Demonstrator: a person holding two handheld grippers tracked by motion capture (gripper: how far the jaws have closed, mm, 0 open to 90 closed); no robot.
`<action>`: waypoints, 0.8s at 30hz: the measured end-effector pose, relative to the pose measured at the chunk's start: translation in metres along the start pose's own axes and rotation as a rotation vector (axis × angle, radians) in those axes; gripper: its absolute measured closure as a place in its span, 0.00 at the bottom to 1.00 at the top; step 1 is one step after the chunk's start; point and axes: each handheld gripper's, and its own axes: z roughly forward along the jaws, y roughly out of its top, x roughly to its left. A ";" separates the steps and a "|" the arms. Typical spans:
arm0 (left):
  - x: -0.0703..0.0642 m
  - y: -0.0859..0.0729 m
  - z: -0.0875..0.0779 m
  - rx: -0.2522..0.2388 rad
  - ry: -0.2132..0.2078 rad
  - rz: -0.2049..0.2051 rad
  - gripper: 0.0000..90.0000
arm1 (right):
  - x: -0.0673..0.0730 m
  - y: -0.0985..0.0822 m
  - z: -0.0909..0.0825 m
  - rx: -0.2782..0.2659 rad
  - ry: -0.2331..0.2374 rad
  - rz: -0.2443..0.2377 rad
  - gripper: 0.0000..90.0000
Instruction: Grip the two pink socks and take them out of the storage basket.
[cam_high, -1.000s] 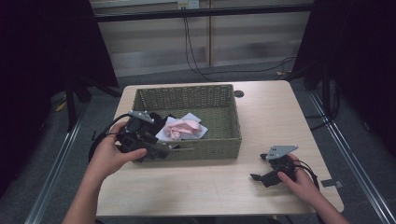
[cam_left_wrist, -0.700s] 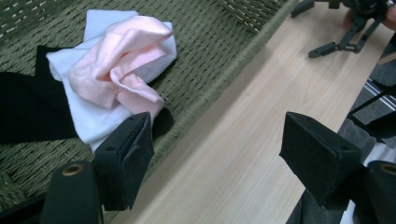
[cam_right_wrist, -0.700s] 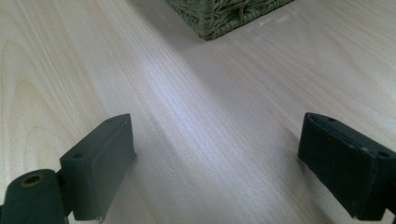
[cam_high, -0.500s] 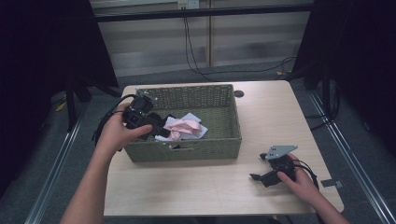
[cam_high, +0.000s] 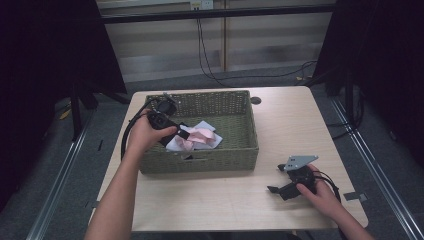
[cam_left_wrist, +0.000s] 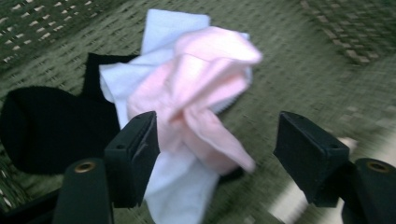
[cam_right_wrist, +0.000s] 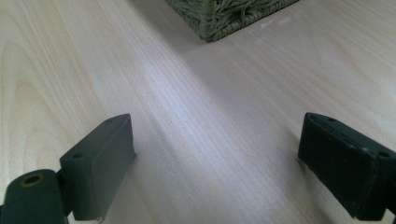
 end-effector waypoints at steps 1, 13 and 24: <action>0.002 0.001 0.005 0.002 0.006 -0.003 0.35 | 0.000 0.000 0.000 0.000 0.000 0.000 0.11; 0.006 0.016 0.039 0.032 -0.013 0.006 0.37 | -0.001 0.001 0.001 -0.002 0.008 -0.007 0.11; 0.012 0.022 0.044 0.058 0.070 -0.003 0.92 | -0.001 0.001 0.001 -0.003 0.011 -0.007 0.11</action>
